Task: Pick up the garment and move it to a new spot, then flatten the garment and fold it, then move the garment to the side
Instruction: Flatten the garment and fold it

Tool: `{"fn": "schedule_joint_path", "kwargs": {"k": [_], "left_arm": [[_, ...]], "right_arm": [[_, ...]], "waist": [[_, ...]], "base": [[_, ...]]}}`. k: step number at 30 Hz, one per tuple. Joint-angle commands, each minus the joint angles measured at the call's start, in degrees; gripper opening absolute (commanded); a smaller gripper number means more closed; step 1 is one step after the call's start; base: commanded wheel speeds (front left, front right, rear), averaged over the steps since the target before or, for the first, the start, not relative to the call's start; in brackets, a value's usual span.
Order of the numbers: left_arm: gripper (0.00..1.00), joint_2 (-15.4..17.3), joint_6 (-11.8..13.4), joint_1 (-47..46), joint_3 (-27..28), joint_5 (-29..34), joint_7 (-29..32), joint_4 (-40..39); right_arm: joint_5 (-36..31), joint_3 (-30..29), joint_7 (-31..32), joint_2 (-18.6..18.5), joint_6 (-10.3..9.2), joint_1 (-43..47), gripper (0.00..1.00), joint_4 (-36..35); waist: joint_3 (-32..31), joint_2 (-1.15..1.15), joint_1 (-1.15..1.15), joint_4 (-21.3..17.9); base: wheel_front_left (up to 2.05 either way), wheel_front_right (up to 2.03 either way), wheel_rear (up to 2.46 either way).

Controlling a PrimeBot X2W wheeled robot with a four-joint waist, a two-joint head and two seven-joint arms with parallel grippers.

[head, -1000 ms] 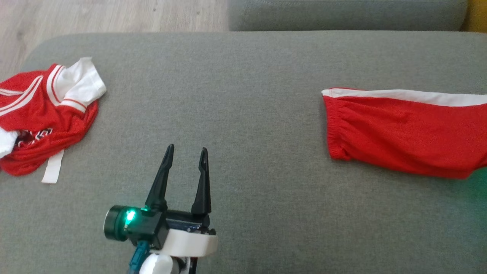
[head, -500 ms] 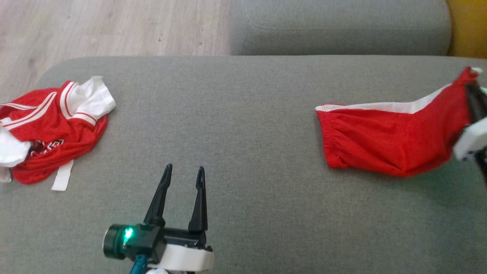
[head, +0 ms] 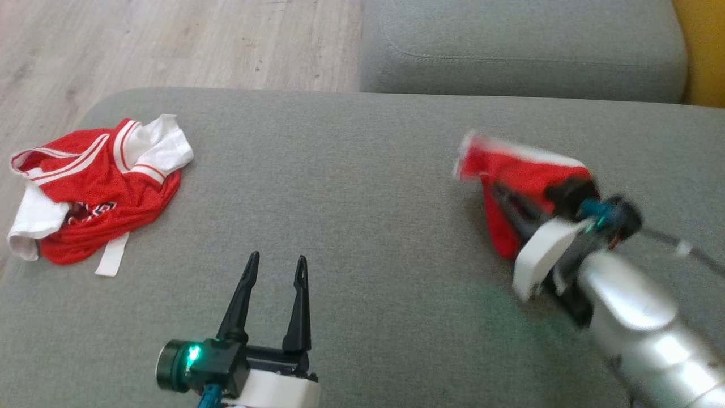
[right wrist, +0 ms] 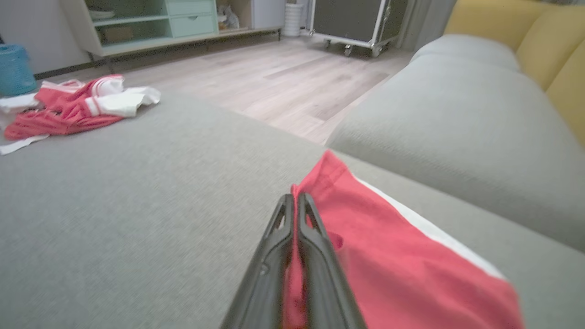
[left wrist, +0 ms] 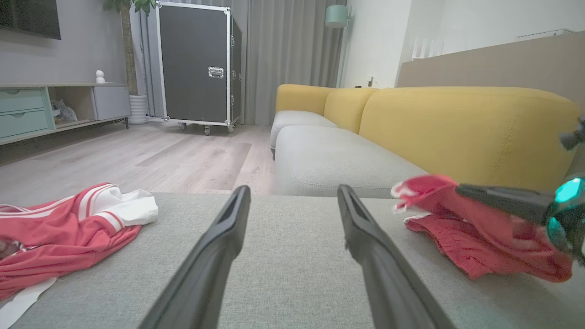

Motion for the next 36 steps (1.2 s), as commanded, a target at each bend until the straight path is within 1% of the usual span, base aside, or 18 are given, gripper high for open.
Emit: {"fn": "schedule_joint_path", "kwargs": {"k": [1, 5, 9, 14, 15, 16, 20, 21, 24, 26, 32, 36], "left_arm": [[1.0, -0.1, -0.1, -1.4, 1.5, -0.3, -0.3, -1.4], [1.0, -0.1, 0.0, -1.1, 1.6, -0.6, -0.3, -1.3], [1.0, 0.1, 0.4, 0.1, 2.7, -0.8, -0.3, -2.3], [1.0, -0.2, 1.0, 3.8, 6.5, -1.5, -0.3, -5.3], [1.0, -0.2, 1.0, 5.4, 8.1, -1.0, -0.3, -6.1], [1.0, -0.2, 0.9, 6.3, 8.9, -0.5, -0.3, -6.3], [1.0, -0.7, 0.3, 9.7, 11.5, 1.3, -0.3, -6.5], [1.0, -0.7, 0.3, 9.7, 11.5, 1.3, -0.3, -6.5], [1.0, -1.5, -0.9, 11.8, 13.8, 2.4, -0.3, -6.2], [1.0, -2.0, -2.1, 12.9, 15.2, 3.1, -0.3, -6.0], [1.0, -3.2, -5.5, 15.4, 18.1, 5.8, -0.3, -3.9], [1.0, -3.8, -7.0, 16.5, 19.7, 7.0, -0.3, -3.0]], "right_arm": [[-0.4, 0.9, 0.1, 0.6, -0.05, 1.4, 1.0, -1.6], [0.4, 1.7, -1.0, 2.0, -0.05, 5.1, 1.0, -3.6], [0.8, -1.3, -3.9, 1.6, -0.05, 9.1, 1.0, -6.3], [1.7, -7.5, -5.4, 0.6, -0.05, 15.8, 1.0, -13.1], [1.3, -11.8, -5.4, 0.2, -0.05, 19.2, 1.0, -17.3], [0.7, -13.8, -5.4, 0.0, -0.05, 21.1, 1.0, -19.1], [-1.6, -21.7, -5.4, 0.6, -0.05, 28.8, 1.0, -25.5], [-1.6, -21.7, -5.4, 0.6, -0.05, 28.8, 1.0, -25.5], [-2.9, -26.9, -5.5, 1.9, -0.05, 33.4, 1.0, -28.7], [-5.0, -29.1, -5.5, 2.2, -0.05, 35.9, 1.0, -29.4], [-12.1, -33.2, -5.5, 4.0, -0.05, 41.3, 1.0, -31.2], [-14.2, -35.1, -5.5, 6.0, -0.05, 43.2, 1.0, -32.2]], "waist": [[0.0, 0.0, 0.0, 0.5], [-0.5, 0.0, 0.0, 1.2], [-2.2, 0.0, 0.0, 1.1], [-4.3, 0.0, 0.0, -0.6], [-5.0, 0.0, 0.0, -1.4], [-5.3, 0.0, 0.0, -1.6], [-6.4, 0.0, 0.0, -2.6], [-6.4, 0.0, 0.0, -2.6], [-6.8, 0.0, 0.0, -3.1], [-7.2, 0.0, 0.0, -3.2], [-8.3, 0.0, 0.0, -4.0], [-8.7, 0.0, 0.0, -4.9]], "base": [[0.0, 0.0, 0.0], [0.0, 0.0, 0.0], [0.0, 0.0, 0.0], [0.0, 0.0, 0.0], [0.0, 0.0, 0.0], [0.0, 0.0, 0.0], [0.0, 0.0, 0.0], [0.0, 0.0, 0.0], [0.0, 0.0, 0.0], [0.0, 0.0, 0.0], [0.0, 0.0, 0.0], [0.0, 0.0, 0.0]]}}
